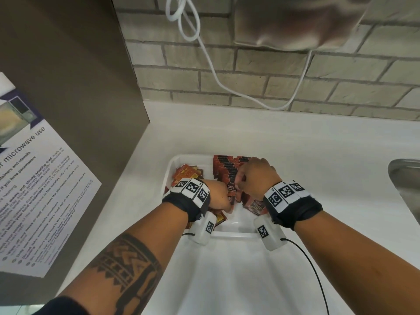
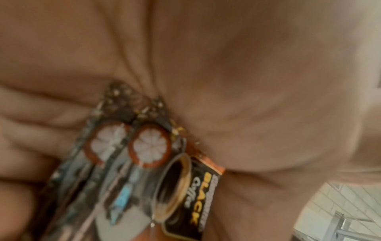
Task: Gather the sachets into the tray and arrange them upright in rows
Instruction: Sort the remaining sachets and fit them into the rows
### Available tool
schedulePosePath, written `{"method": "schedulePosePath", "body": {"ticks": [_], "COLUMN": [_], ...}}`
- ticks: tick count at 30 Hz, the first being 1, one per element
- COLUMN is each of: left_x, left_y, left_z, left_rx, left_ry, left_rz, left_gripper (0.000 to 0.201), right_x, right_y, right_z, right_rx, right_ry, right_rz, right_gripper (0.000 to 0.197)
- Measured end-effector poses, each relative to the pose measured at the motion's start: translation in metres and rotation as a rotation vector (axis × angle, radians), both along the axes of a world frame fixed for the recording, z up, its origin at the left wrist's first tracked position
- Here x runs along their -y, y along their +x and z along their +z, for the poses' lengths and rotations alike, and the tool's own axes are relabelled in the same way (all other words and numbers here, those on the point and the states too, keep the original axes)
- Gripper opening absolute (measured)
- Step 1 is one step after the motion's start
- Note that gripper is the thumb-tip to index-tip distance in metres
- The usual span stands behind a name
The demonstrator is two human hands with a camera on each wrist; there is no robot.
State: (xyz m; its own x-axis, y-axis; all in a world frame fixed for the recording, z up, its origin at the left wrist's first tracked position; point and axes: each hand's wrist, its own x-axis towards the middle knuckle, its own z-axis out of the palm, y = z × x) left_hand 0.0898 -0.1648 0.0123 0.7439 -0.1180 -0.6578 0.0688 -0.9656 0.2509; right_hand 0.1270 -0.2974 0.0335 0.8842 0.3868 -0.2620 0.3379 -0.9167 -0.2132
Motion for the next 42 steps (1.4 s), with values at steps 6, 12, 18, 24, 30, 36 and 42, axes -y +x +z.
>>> {"method": "schedulePosePath", "body": {"ticks": [6, 12, 18, 24, 30, 36, 42], "left_x": [0.003, 0.004, -0.005, -0.006, -0.026, -0.031, -0.039], "left_y": [0.000, -0.003, -0.004, -0.009, -0.014, -0.018, -0.016], "left_z": [0.003, 0.003, 0.005, 0.014, 0.006, 0.007, 0.012], "left_rx": [0.020, 0.008, -0.076, -0.047, -0.075, 0.035, 0.215], "left_ry": [0.029, -0.020, -0.097, -0.079, -0.689, -0.979, -0.966], "left_rz": [-0.013, 0.037, 0.129, 0.081, 0.351, 0.473, 0.494], "left_gripper": [0.036, 0.034, 0.032, 0.024, 0.022, 0.035, 0.030], "right_x": [0.003, 0.010, 0.020, 0.028, 0.032, 0.029, 0.026], "right_y": [0.001, 0.003, 0.000, -0.010, -0.011, -0.010, -0.006], "right_z": [0.002, 0.009, 0.017, 0.015, 0.014, 0.018, 0.027], "right_rx": [0.020, 0.015, 0.044, 0.036, -0.121, -0.152, -0.191], "right_ry": [0.057, 0.165, 0.287, 0.383, 0.418, 0.531, 0.743], "right_rz": [0.002, -0.018, -0.007, 0.031, 0.025, -0.033, -0.118], "right_gripper": [0.011, 0.018, 0.020, 0.011, 0.009, 0.006, 0.010]}}
